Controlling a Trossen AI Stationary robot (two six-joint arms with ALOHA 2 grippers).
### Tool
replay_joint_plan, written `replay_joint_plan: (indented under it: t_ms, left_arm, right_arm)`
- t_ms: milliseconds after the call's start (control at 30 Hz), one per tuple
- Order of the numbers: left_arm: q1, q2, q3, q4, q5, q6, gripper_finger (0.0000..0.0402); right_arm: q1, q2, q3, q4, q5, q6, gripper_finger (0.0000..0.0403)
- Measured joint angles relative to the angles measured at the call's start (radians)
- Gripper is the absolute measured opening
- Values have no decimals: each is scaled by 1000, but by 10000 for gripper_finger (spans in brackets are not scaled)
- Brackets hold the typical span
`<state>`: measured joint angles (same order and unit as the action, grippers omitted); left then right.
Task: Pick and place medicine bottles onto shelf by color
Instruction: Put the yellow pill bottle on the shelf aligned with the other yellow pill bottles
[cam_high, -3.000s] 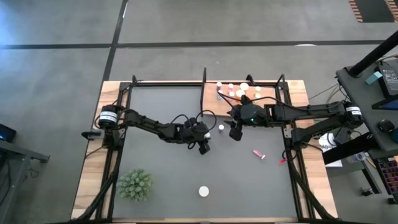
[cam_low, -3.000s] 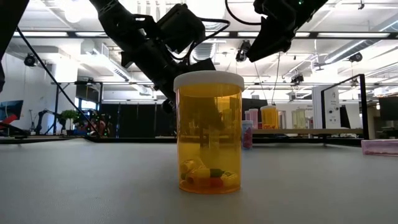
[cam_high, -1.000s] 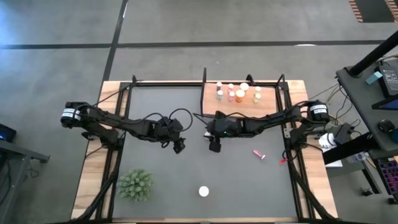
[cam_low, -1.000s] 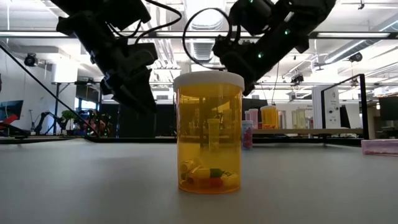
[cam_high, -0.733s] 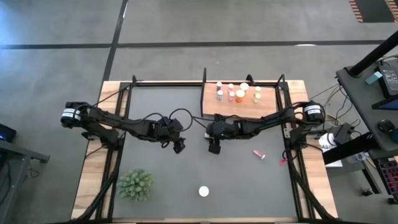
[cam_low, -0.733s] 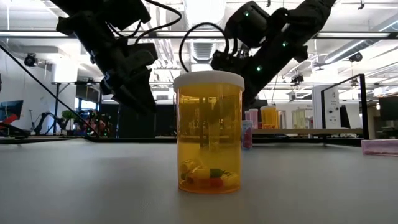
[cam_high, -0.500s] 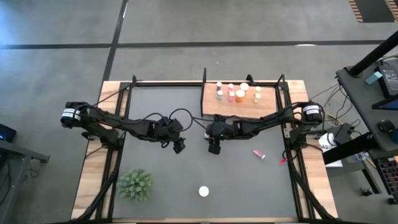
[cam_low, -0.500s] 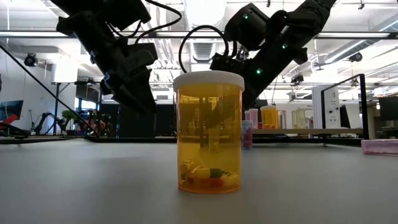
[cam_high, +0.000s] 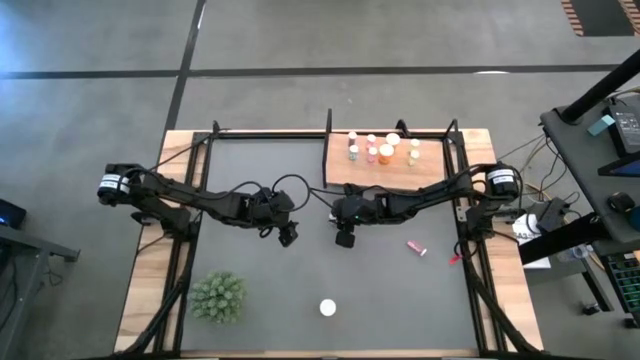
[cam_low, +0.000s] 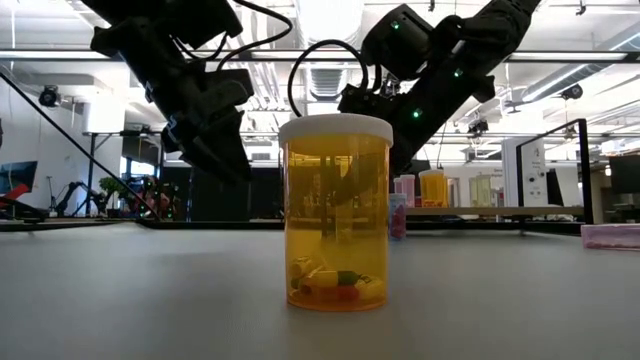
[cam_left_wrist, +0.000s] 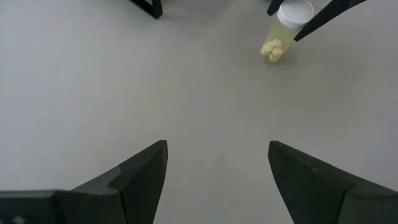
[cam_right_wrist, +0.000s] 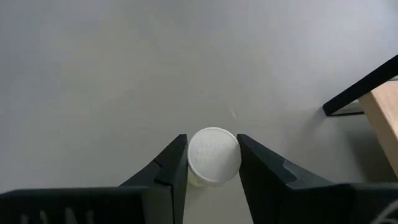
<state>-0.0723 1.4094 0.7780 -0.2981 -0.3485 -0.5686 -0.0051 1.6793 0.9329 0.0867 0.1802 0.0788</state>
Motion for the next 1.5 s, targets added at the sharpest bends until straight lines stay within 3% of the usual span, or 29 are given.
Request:
replay_joint_plan:
  t_ms: [200,467,633,933,1233,1500]
  left_arm:
    - [0,0,0,0,0,0,263]
    - [0,0,0,-1,0,0,263]
    - [0,0,0,-1,0,0,263]
    - [0,0,0,0,0,0,263]
    - [0,0,0,1,0,0,263]
    - [0,0,0,2,0,0,263]
  right_arm:
    - [0,-34,0,-17,0,-5,123]
    - [-5,-188,22,-164,9,-66,119]
    - [-32,-331,20,-314,142,-60,119]
    - [-128,-538,-75,-557,358,143,125]
    - [-244,-640,-285,-556,371,362,125]
    - [-296,-683,-339,-553,416,444,125]
